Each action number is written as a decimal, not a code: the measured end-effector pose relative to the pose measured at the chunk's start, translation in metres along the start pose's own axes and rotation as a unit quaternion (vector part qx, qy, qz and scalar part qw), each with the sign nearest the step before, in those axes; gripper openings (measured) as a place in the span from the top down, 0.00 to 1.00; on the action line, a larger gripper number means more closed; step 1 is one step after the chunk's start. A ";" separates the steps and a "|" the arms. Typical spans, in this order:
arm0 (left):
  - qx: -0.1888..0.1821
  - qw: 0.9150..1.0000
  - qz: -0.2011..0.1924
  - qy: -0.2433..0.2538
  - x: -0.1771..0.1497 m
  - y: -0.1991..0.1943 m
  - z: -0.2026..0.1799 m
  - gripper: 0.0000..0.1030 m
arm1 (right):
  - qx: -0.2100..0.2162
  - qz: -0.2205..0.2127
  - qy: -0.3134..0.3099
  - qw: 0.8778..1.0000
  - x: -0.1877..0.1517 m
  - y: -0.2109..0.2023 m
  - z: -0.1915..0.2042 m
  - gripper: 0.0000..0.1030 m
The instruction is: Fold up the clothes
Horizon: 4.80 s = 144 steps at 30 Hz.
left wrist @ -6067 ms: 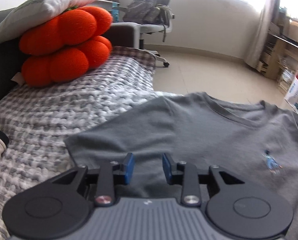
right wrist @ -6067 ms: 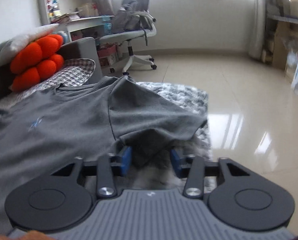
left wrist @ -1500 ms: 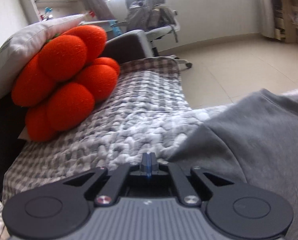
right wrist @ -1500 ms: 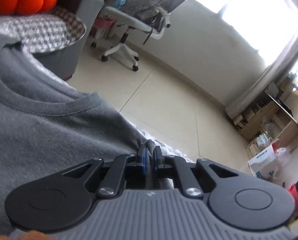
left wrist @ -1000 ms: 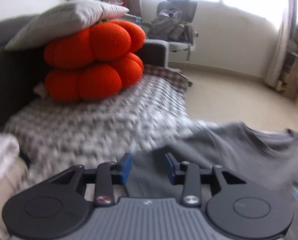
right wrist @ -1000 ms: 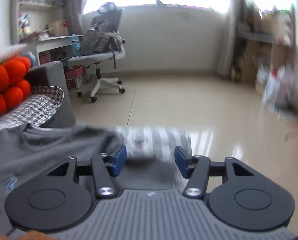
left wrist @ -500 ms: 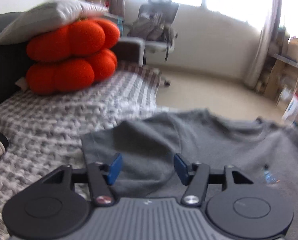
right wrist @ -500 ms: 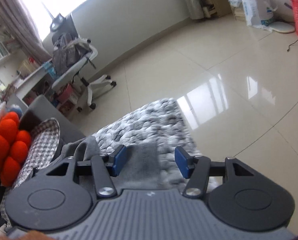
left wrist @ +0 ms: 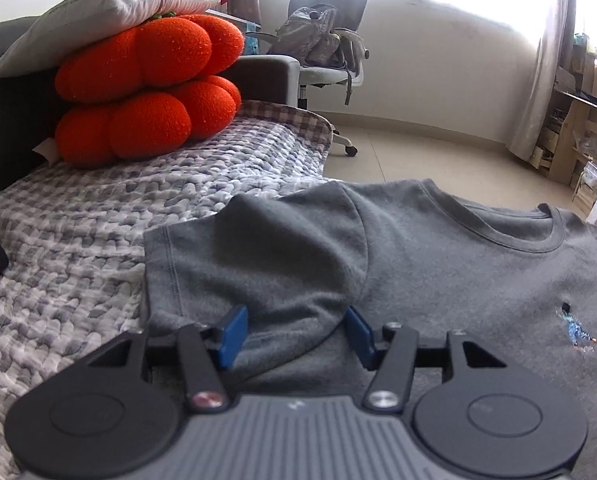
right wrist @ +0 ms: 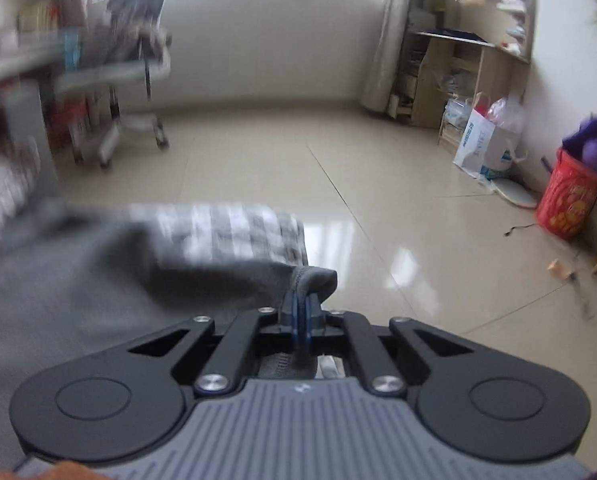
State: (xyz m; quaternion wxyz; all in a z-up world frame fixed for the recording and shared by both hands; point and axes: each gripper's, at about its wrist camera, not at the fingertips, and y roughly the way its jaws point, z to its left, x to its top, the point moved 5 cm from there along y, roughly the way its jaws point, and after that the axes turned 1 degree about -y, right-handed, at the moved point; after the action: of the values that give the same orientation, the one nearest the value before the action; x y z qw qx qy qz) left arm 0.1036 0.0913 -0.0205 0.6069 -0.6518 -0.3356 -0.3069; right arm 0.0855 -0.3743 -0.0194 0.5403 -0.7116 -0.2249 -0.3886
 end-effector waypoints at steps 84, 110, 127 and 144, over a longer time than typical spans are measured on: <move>-0.008 1.000 -0.002 -0.014 -0.002 0.001 0.007 0.35 | 0.095 -0.010 0.065 0.993 -0.039 -0.062 0.003 0.69; 0.072 0.997 0.010 -0.038 -0.018 -0.060 0.102 0.29 | 0.100 0.019 0.002 0.995 -0.079 -0.106 0.025 0.51; -0.065 0.975 0.053 -0.207 0.004 -0.041 0.113 0.22 | 0.295 -0.008 -0.031 0.955 -0.049 -0.156 0.161 0.50; -0.041 0.987 0.054 -0.143 -0.004 -0.028 0.067 0.61 | 0.302 0.012 -0.007 0.953 -0.085 -0.144 0.136 0.50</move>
State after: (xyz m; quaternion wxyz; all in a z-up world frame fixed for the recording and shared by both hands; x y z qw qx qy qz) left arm 0.0776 0.1593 -0.0126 0.5408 -0.7307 -0.3705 -0.1907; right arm -0.0292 -0.1918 -0.0175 0.7334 -0.5203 -0.3266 -0.2909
